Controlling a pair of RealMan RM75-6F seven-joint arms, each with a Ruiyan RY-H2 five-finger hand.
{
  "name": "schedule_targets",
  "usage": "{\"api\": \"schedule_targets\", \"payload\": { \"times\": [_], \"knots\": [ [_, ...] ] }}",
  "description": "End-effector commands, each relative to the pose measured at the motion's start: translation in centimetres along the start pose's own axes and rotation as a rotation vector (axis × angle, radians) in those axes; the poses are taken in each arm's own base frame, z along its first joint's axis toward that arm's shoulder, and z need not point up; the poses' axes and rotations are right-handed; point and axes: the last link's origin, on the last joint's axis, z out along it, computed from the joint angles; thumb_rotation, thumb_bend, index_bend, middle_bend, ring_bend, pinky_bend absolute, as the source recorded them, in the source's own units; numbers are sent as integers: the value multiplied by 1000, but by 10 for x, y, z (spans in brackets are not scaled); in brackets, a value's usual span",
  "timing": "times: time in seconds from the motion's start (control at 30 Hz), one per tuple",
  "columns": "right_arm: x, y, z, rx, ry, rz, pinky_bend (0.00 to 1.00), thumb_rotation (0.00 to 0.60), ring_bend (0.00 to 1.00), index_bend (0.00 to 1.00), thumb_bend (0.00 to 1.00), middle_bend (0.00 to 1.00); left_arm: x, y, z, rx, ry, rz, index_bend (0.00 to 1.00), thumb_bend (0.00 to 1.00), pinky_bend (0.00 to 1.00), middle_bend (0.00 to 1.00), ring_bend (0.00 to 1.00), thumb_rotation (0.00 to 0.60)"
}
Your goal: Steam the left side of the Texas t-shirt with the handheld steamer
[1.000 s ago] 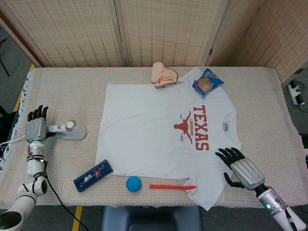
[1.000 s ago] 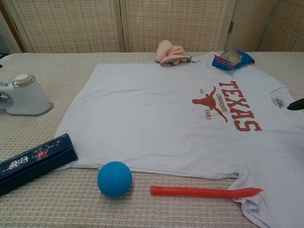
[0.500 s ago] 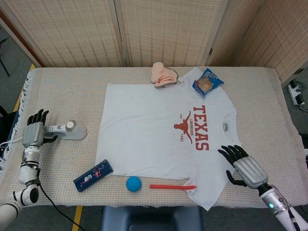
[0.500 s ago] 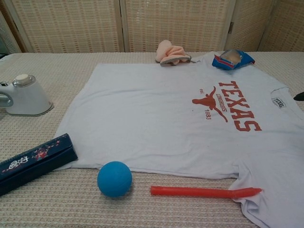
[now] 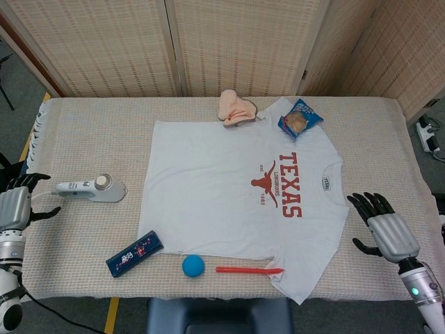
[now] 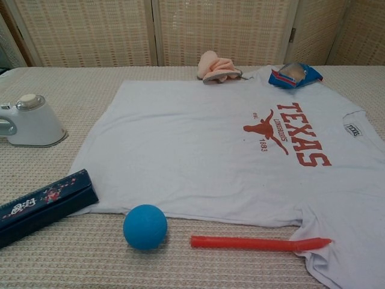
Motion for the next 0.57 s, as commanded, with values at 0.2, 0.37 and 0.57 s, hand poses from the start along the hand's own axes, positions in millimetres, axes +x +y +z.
{"api": "schedule_targets", "payload": {
  "times": [0.2, 0.37, 0.57],
  "knots": [
    [7, 8, -22, -12, 155, -3, 0, 600, 0, 0, 251, 31, 25, -14, -73, -5, -40, 81, 261, 135, 165, 259, 141, 600],
    [3, 13, -41, -50, 200, 35, 0, 600, 0, 0, 66, 30, 31, -10, -105, -5, -44, 66, 259, 135, 163, 252, 136, 600],
    [-1, 13, -52, -50, 228, 40, 0, 600, 0, 0, 1, 30, 31, 2, -127, -22, -39, 39, 268, 136, 159, 270, 136, 600]
  ]
}}
